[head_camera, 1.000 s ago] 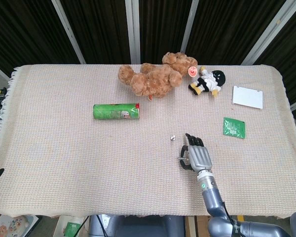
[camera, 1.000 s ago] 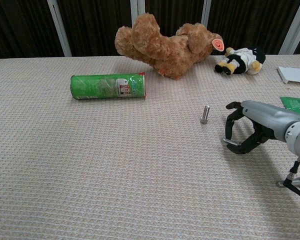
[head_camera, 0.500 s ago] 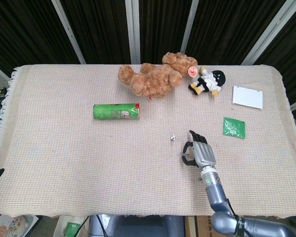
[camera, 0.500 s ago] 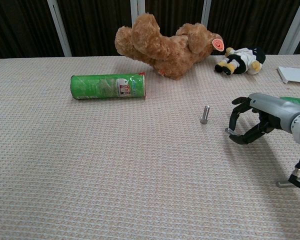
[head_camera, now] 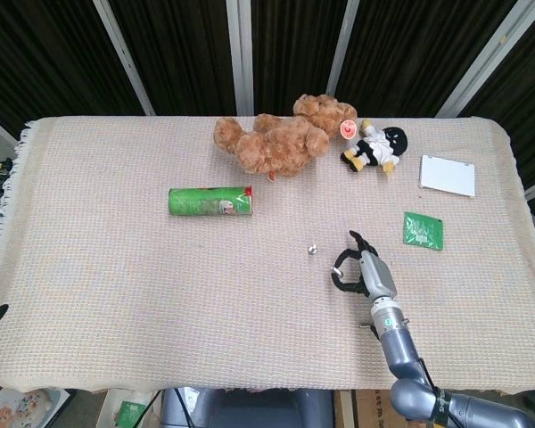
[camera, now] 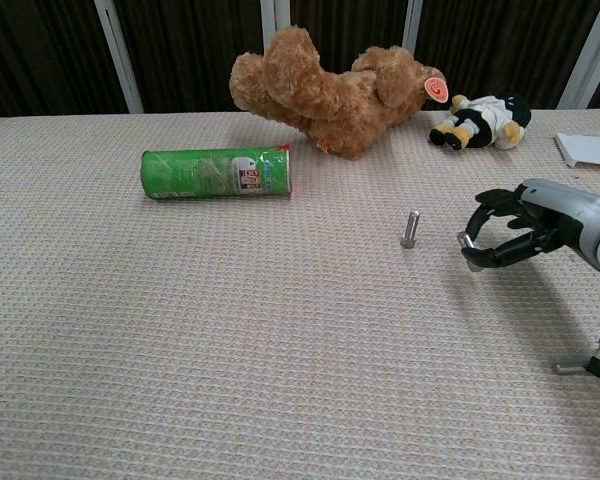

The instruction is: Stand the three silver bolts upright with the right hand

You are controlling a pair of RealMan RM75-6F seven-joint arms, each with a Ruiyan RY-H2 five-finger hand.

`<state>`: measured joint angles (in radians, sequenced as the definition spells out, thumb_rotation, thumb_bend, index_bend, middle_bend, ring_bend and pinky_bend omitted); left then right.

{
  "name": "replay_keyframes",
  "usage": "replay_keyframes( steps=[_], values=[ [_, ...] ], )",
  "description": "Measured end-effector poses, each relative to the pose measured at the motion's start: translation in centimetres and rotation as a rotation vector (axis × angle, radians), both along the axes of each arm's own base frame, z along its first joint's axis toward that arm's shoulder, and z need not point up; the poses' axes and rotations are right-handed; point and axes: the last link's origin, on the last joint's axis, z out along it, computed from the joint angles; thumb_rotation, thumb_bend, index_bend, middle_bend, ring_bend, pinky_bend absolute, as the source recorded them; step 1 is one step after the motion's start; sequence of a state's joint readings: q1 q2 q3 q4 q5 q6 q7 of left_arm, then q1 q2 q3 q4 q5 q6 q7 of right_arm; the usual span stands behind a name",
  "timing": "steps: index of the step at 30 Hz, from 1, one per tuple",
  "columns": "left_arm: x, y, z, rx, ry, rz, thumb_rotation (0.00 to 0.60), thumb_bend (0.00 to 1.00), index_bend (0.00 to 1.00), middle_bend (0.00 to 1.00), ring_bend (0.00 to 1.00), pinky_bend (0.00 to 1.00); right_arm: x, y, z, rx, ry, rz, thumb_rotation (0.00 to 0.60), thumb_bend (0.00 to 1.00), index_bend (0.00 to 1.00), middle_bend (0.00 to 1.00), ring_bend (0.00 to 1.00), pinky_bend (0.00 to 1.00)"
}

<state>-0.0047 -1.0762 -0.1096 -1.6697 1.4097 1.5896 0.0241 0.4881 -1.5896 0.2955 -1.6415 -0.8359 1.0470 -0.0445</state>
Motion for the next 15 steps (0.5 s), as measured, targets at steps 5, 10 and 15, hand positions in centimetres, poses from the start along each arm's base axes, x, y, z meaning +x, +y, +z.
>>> replay_keyframes(
  steps=[5,10,15],
  values=[
    [0.0,0.0,-0.1,-0.001,0.002,0.0,0.6,0.24,0.09,0.06,0.0,0.14,-1.3,-0.4,-0.1,-0.021,-0.086,-0.034,0.6,0.41,0.61,0.0,0.02,0.05],
    [0.0,0.0,-0.1,0.0,0.002,-0.001,0.6,0.24,0.09,0.06,0.0,0.14,-1.9,-0.9,-0.3,-0.045,-0.139,-0.049,0.6,0.41,0.61,0.0,0.02,0.05],
    [0.0,0.0,0.0,0.001,0.001,-0.001,0.6,0.24,0.09,0.06,0.0,0.14,-2.3,-1.2,-0.5,-0.07,-0.159,-0.047,0.6,0.41,0.61,0.0,0.02,0.03]
  ],
)
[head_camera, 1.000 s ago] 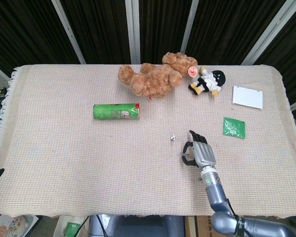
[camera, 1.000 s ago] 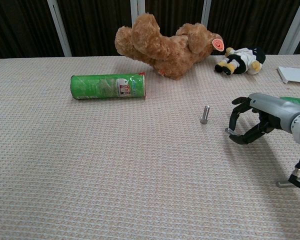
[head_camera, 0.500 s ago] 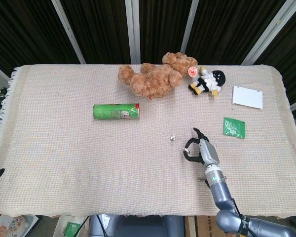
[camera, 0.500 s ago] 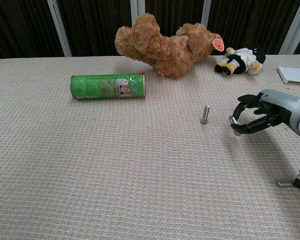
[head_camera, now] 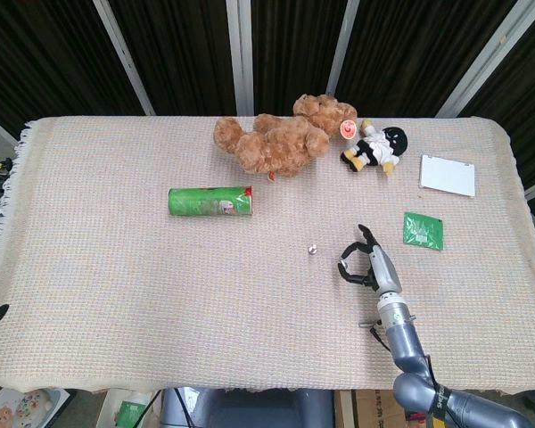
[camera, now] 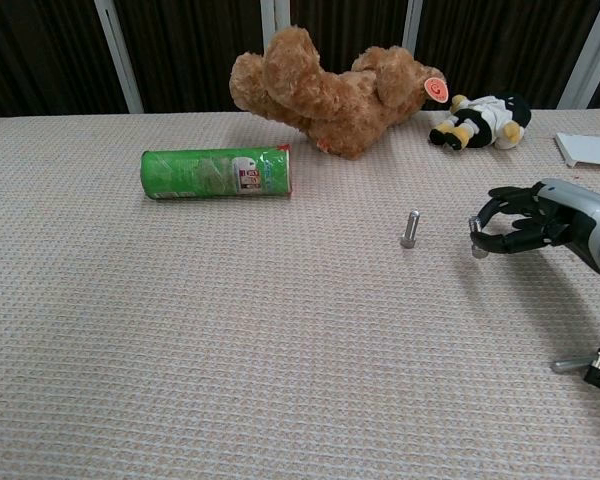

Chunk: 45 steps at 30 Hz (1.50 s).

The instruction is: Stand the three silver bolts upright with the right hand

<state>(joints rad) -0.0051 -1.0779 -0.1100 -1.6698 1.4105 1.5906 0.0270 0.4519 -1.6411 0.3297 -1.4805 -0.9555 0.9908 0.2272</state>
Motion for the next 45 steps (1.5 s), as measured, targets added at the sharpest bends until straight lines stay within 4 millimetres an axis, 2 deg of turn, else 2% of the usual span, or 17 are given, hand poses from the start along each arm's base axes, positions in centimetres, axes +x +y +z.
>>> replay_keyframes(
  steps=[4,30,32,35,39,45],
  values=[
    [0.0,0.0,0.0,0.002,0.0,-0.002,0.6,0.24,0.09,0.06,0.0,0.13,-0.2,0.0,-0.2,-0.007,-0.027,-0.004,0.6,0.41,0.61,0.0,0.02,0.0],
    [0.1,0.0,0.0,0.008,-0.004,0.0,0.6,0.24,0.1,0.06,0.0,0.08,-1.4,0.2,-0.7,0.004,-0.088,0.009,0.6,0.41,0.63,0.0,0.0,0.0],
    [0.0,0.0,0.0,0.009,-0.005,0.001,0.6,0.24,0.1,0.06,0.0,0.08,-1.5,0.3,-0.7,0.007,-0.085,0.012,0.6,0.41,0.62,0.0,0.0,0.02],
    [0.0,-0.1,0.0,0.01,-0.006,0.002,0.6,0.24,0.1,0.06,0.0,0.08,-1.6,0.3,-0.7,0.013,-0.085,0.015,0.6,0.41,0.62,0.0,0.0,0.12],
    [0.0,-0.1,0.1,0.012,-0.007,0.002,0.6,0.24,0.1,0.06,0.0,0.08,-1.5,0.4,-0.8,0.024,-0.072,0.022,0.6,0.41,0.63,0.0,0.0,0.07],
    [0.0,-0.1,0.1,0.011,-0.008,0.004,0.6,0.24,0.1,0.06,0.0,0.08,-1.4,0.3,-0.8,0.037,-0.076,0.018,0.6,0.41,0.63,0.0,0.0,0.07]
  ],
)
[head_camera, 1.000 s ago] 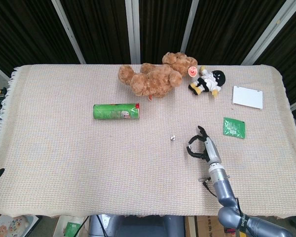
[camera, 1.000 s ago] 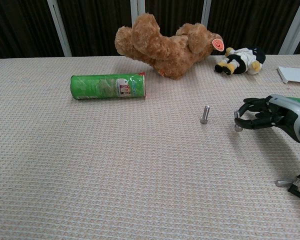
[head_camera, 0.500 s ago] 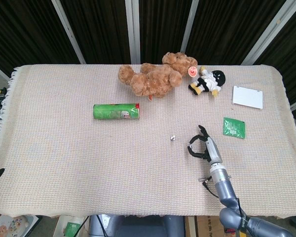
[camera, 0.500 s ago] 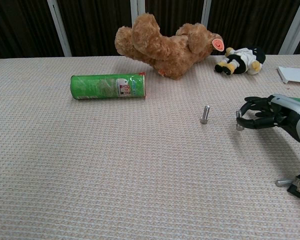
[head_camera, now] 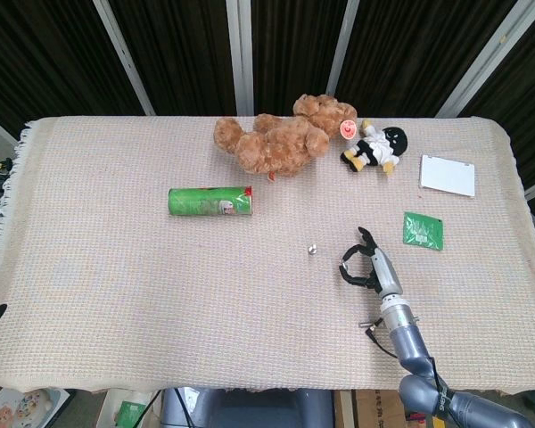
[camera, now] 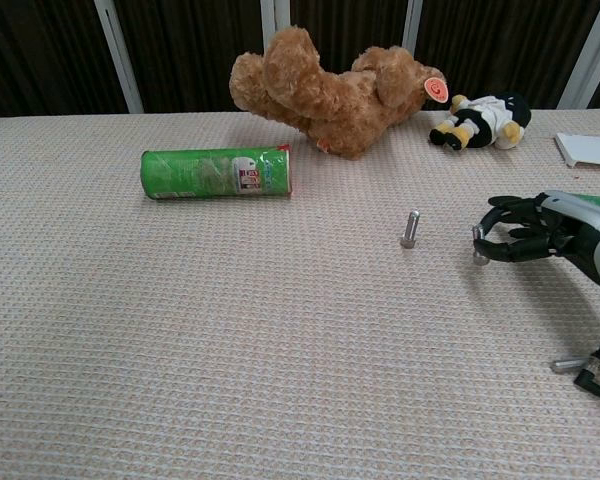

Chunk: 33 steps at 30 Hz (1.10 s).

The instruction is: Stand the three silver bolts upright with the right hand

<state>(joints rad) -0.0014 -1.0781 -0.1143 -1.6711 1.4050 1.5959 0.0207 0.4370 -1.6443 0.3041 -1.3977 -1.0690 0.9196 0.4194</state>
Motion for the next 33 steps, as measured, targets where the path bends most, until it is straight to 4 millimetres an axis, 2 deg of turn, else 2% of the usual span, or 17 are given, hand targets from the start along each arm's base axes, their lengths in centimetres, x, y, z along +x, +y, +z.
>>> replay_keyframes(
  steps=[7,23,33],
  values=[
    [-0.01,0.02,-0.02,-0.002,0.005,0.0,0.6,0.24,0.1,0.06,0.0,0.08,0.14,-0.21,0.21,-0.008,-0.008,-0.006,0.6,0.41,0.63,0.0,0.0,0.0],
    [-0.05,0.01,-0.01,-0.001,0.011,-0.002,0.6,0.24,0.1,0.06,0.0,0.08,-0.43,0.07,-0.06,0.006,-0.005,-0.011,0.6,0.37,0.62,0.0,0.0,0.0],
    [-0.12,0.02,0.09,0.001,0.012,-0.002,0.6,0.24,0.1,0.06,0.0,0.08,-0.41,0.28,-0.21,0.03,0.007,0.001,0.6,0.34,0.55,0.0,0.0,0.0]
  ],
)
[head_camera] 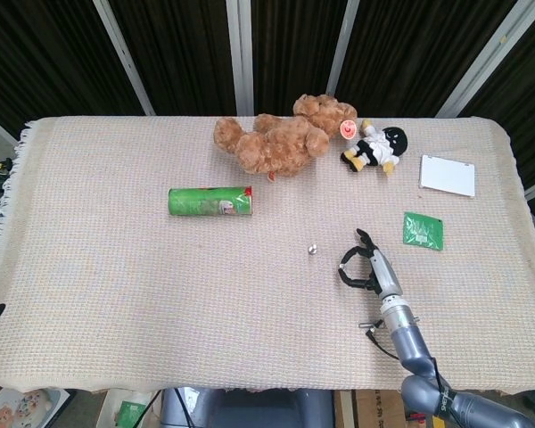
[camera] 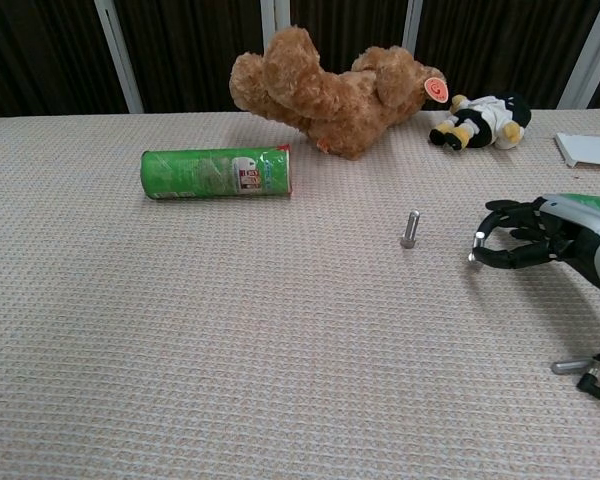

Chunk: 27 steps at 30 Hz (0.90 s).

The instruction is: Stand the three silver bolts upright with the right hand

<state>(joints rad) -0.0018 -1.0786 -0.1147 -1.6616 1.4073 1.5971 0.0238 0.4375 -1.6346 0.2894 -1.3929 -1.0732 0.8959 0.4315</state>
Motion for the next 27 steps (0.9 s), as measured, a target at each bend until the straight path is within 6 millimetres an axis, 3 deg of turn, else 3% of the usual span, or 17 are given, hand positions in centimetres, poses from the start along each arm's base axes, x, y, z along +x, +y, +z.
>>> replay_keyframes(
  steps=[15,22,27],
  values=[
    [0.0,0.0,0.0,0.001,0.001,0.0,0.6,0.24,0.1,0.06,0.0,0.08,-0.1,0.0,0.1,0.025,0.024,-0.007,0.6,0.34,0.54,0.0,0.0,0.0],
    [0.0,0.0,0.0,0.003,0.001,0.0,0.6,0.24,0.1,0.06,0.0,0.08,0.3,0.0,0.4,0.021,0.029,0.011,0.6,0.31,0.41,0.0,0.0,0.0],
    [0.0,0.0,-0.1,0.001,0.003,-0.001,0.6,0.24,0.1,0.06,0.0,0.08,1.1,0.1,1.2,0.024,0.021,0.037,0.6,0.27,0.37,0.0,0.0,0.0]
  ],
)
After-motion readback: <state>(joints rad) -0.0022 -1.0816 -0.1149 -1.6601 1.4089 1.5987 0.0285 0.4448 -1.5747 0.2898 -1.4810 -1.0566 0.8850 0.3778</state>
